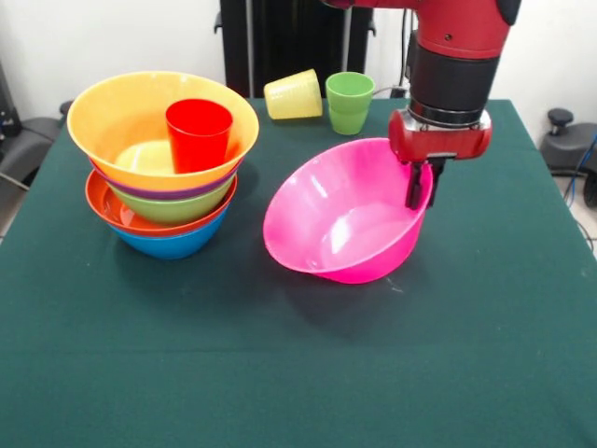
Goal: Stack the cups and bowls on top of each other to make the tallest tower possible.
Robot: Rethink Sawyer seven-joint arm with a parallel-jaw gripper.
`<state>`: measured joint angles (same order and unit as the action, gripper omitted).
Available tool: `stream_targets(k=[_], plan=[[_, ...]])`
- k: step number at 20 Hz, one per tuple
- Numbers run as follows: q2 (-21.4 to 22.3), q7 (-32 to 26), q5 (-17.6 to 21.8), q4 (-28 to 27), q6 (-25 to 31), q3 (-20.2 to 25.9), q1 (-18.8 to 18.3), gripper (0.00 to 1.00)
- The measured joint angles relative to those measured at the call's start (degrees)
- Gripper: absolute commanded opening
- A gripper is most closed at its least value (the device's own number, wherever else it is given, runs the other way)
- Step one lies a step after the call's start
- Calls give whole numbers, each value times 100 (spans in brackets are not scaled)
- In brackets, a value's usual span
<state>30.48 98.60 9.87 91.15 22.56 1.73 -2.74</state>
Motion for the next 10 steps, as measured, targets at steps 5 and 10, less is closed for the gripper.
stream_targets(k=[5, 10], plan=[[45, 0, -132, -46, 147, 8, 46, 0], [335, 0, -349, -55, 721, 21, 33, 0]])
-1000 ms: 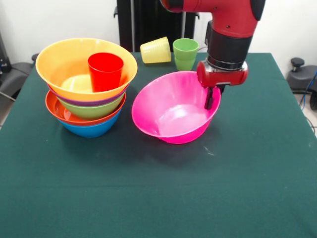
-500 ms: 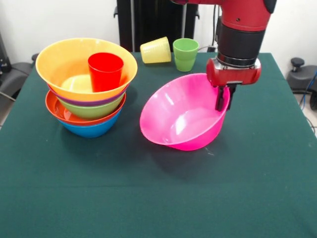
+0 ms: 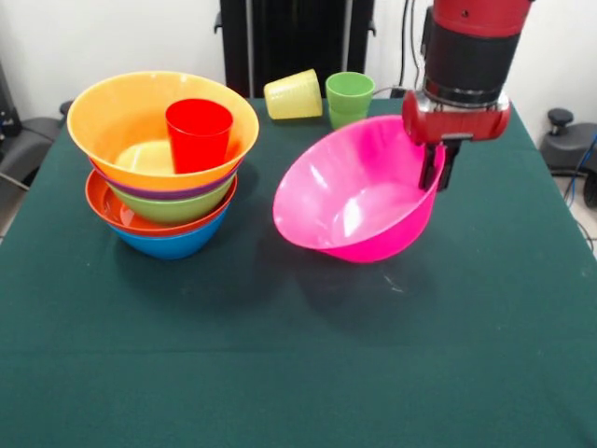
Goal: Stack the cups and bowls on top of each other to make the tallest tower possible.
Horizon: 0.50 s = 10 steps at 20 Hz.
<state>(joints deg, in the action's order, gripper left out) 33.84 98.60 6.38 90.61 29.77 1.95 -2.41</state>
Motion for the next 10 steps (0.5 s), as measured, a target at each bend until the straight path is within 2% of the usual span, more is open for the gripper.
stream_targets(k=[2, 4, 6, 10], plan=[[89, 0, -49, -8, 177, 1, -6, 0], [318, 0, -151, -75, 680, 3, -14, 0], [392, 0, -177, -116, 867, 4, -13, 0], [663, 0, -197, -366, 1652, 3, -13, 0]])
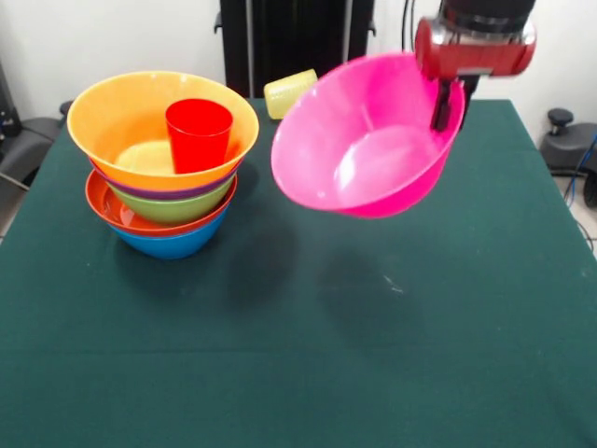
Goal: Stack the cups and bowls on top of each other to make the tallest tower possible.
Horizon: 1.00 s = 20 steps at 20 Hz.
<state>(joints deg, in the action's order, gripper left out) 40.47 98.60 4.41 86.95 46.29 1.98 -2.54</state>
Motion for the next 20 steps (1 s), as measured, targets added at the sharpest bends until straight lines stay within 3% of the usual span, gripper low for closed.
stream_targets(k=[7, 15, 20], plan=[[464, 0, 1, -461, 1159, 12, -32, 0], [906, 0, 4, -468, 1322, 79, -338, 0], [1257, -16, 19, -61, 1320, 193, -963, 0]])
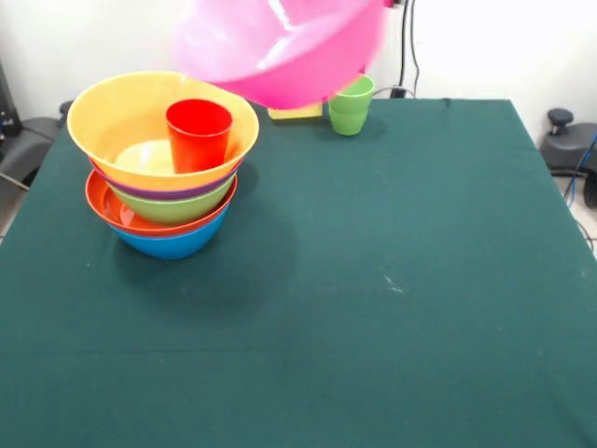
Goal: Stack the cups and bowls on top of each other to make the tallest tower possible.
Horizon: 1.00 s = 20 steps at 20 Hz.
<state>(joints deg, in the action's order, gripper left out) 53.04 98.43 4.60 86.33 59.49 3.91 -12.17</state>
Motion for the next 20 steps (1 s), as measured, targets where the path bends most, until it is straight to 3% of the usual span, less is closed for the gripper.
stream_targets(k=[10, 20], plan=[[406, -262, 313, 936, -2, 227, -1277, 0], [457, -360, 603, 1250, -134, 653, -1452, 0]])
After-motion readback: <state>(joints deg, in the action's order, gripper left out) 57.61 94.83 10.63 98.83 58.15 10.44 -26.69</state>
